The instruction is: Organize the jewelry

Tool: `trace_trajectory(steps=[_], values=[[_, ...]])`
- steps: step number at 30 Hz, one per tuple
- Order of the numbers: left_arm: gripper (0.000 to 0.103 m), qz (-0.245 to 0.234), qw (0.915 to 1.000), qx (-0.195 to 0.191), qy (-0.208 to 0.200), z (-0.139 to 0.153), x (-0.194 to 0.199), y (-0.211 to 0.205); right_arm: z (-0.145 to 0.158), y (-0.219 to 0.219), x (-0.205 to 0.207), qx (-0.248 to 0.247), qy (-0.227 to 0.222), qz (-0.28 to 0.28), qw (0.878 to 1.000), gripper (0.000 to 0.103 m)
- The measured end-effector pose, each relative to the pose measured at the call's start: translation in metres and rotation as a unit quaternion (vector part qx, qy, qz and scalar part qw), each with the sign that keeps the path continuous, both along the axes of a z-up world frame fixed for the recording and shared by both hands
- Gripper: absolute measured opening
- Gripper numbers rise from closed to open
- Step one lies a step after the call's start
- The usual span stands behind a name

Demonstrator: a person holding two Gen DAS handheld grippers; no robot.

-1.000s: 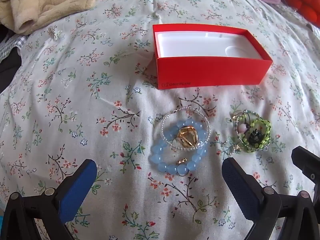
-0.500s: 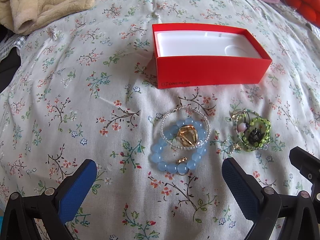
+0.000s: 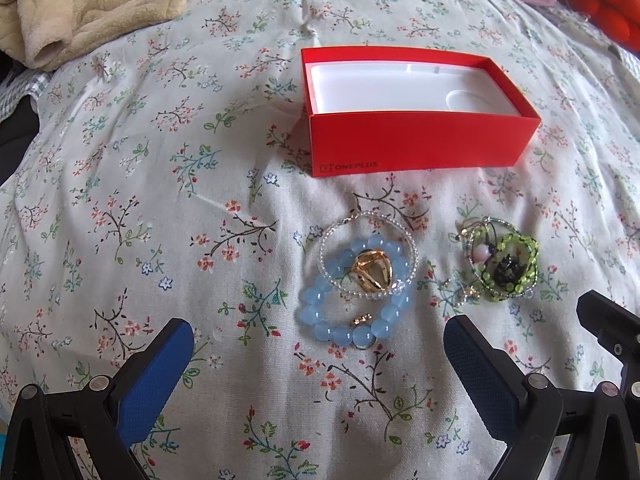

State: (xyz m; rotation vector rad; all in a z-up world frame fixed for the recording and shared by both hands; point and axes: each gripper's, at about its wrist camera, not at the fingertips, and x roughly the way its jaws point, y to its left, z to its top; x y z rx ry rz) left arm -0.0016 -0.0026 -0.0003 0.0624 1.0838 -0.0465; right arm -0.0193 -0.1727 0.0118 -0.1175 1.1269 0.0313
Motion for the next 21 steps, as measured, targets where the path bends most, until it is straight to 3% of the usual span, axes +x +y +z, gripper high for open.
trace_trajectory(steps=[12,21], values=[[0.103,-0.001,1.0000,-0.001,0.000,-0.001,0.000,0.000,0.000,-0.001,0.000,0.000,0.000,0.000,1.000,0.103],[0.103,-0.021,0.9991,0.007,0.036,0.005,0.014,0.007,0.008,-0.008,0.007,0.008,-0.008,0.002,1.000,0.103]])
